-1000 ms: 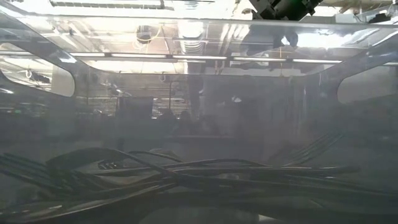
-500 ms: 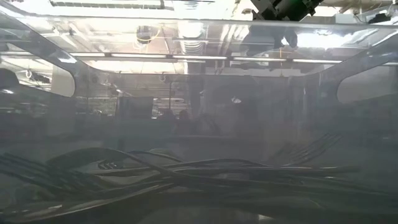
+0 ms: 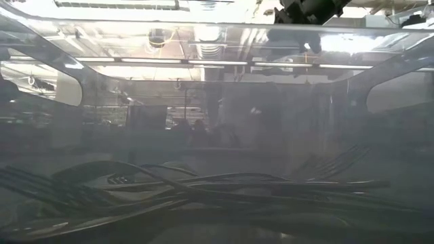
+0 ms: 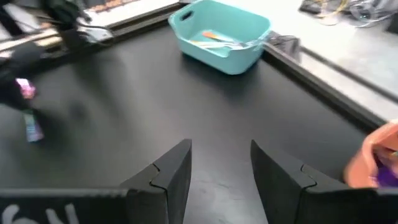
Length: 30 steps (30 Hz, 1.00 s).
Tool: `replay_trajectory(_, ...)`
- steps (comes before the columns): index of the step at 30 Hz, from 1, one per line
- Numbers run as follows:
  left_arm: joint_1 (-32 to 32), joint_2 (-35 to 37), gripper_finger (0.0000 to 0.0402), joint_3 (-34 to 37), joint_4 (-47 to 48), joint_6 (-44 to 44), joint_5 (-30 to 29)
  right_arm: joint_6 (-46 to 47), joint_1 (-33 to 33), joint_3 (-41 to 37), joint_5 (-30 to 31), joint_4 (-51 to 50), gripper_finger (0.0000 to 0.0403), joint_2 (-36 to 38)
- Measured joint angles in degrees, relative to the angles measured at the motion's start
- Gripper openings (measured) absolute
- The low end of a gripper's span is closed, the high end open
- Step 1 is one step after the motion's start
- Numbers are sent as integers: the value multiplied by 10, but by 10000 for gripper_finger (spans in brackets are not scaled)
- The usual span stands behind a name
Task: Sort silverware by color (type)
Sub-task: Put the blue spoon into the orange bin
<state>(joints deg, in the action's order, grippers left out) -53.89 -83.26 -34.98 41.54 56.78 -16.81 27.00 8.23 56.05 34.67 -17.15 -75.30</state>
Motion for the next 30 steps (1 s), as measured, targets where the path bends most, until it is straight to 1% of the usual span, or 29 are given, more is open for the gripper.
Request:
replay_trajectory(3, -1, -2, 5, -6, 5, -6, -28, 2, 0, 1, -37, 20, 182, -14)
replay_trajectory(5, -1, -4, 3, -16, 15, -18, -64, 15, 0, 0, -59, 24, 182, -29)
replay_trajectory(8, 2, -6, 2, -33, 38, -50, -170, 30, 0, 1, -90, 60, 182, -59)
replay_trajectory(9, 2, -5, 2, -43, 35, -56, -215, 30, 0, 0, -101, 74, 182, -71)
replay_trajectory(11, 3, -4, 1, -54, 43, -63, -287, 30, 0, 0, -127, 119, 182, -95)
replay_trajectory(13, 11, -4, 1, -60, 53, -84, -339, 30, 0, 0, -157, 152, 182, -113)
replay_trajectory(15, 19, -4, 1, -71, 40, -116, -382, 29, -1, 0, -185, 200, 182, -132)
replay_trajectory(18, 34, -4, 0, -80, 44, -163, -411, 25, -1, 0, -218, 247, 182, -149)
replay_trajectory(20, 45, -4, 0, -88, 41, -187, -438, 20, -1, 1, -226, 287, 182, -160)
replay_trajectory(22, 59, -3, 0, -94, 40, -208, -458, 12, 2, 1, -227, 303, 182, -168)
replay_trajectory(25, 82, -3, 0, -99, 23, -242, -469, 10, 5, 1, -228, 334, 182, -184)
replay_trajectory(30, 139, -3, 0, -99, -31, -319, -466, -5, 15, 1, -227, 397, 182, -217)
